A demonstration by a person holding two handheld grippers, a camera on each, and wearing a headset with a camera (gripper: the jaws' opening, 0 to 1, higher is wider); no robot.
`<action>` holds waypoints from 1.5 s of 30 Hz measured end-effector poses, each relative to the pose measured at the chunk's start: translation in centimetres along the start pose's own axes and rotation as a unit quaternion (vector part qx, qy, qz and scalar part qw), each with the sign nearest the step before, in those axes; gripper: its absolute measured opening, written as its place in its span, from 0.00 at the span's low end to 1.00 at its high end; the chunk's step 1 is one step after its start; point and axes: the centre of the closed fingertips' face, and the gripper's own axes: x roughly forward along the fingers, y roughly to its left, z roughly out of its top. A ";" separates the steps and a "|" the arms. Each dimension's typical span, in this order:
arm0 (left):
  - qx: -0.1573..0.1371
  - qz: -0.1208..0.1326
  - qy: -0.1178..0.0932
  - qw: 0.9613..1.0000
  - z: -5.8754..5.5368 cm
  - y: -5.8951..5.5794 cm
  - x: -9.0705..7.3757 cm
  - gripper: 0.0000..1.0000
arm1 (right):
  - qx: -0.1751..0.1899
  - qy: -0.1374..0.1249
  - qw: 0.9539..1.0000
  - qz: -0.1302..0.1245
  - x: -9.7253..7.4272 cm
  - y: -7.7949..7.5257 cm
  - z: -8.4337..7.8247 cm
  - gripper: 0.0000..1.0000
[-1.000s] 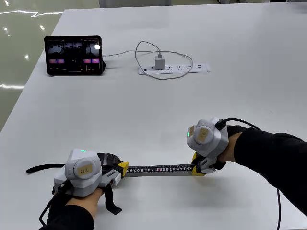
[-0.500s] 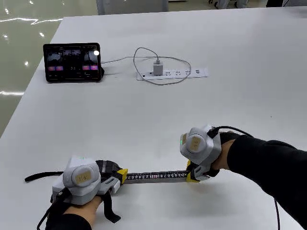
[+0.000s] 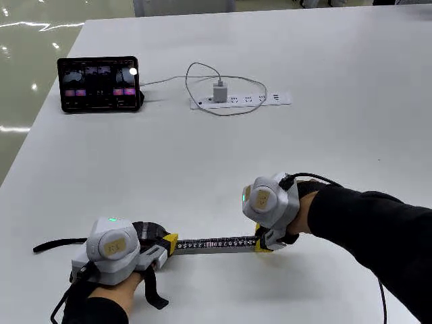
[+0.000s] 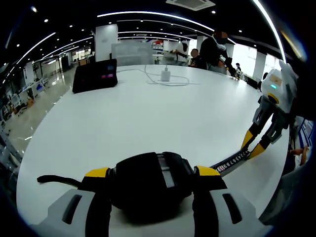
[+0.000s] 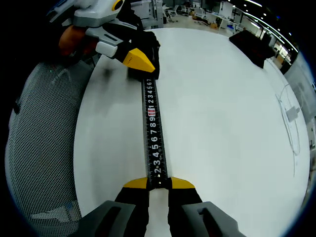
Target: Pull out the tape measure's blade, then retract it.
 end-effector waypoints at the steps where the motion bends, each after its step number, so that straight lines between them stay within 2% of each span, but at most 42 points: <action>1: 0.000 0.000 0.000 1.000 0.0 0.0 0.0 0.62 | 0.001 0.000 1.000 0.000 0.0 0.0 0.0 0.10; 9: 0.001 0.001 -0.002 1.000 0.0 0.0 0.0 0.62 | -0.030 0.013 0.999 -0.002 0.3 0.1 0.4 0.10; 25: 0.000 0.000 -0.001 1.000 0.0 -0.1 0.0 0.62 | -0.022 0.003 1.000 -0.003 0.5 0.3 1.2 0.10; 45: 0.002 0.002 0.000 1.000 0.0 0.1 0.1 0.62 | -0.026 0.019 0.999 -0.004 1.0 0.3 2.4 0.10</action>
